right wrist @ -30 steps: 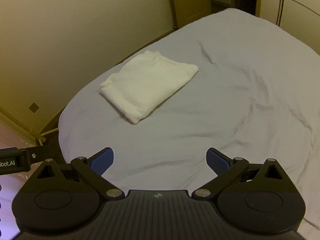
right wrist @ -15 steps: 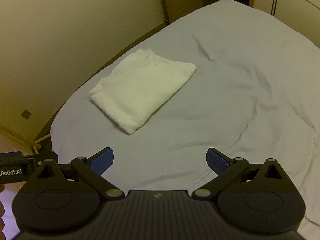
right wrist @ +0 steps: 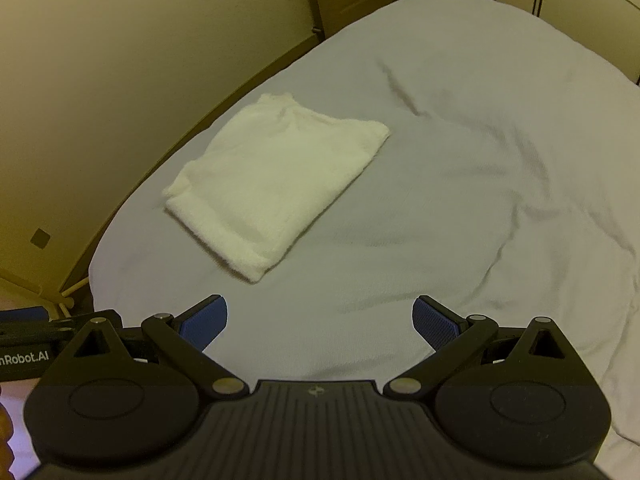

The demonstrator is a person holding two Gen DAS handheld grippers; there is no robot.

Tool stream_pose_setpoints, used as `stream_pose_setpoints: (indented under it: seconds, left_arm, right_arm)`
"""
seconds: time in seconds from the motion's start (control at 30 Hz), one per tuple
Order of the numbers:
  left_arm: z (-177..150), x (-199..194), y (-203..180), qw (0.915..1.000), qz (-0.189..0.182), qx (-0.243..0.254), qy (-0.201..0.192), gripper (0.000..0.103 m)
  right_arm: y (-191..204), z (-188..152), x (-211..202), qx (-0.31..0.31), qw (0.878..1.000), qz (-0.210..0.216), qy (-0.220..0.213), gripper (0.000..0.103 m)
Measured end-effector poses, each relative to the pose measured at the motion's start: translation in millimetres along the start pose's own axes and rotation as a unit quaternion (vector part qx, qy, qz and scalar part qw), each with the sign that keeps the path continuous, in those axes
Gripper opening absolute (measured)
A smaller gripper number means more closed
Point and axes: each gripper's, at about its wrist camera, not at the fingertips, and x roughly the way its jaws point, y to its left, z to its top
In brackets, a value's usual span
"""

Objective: Fold clothes

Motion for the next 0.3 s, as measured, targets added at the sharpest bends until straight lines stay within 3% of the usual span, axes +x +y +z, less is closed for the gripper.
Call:
stream_pose_setpoints:
  seconds: [0.3]
  left_arm:
    - [8.5, 6.7, -0.5, 0.9994, 0.01, 0.032, -0.007, 0.102]
  right_arm:
    - [6.7, 4.8, 5.9, 0.006, 1.0, -0.008, 0.0, 0.102]
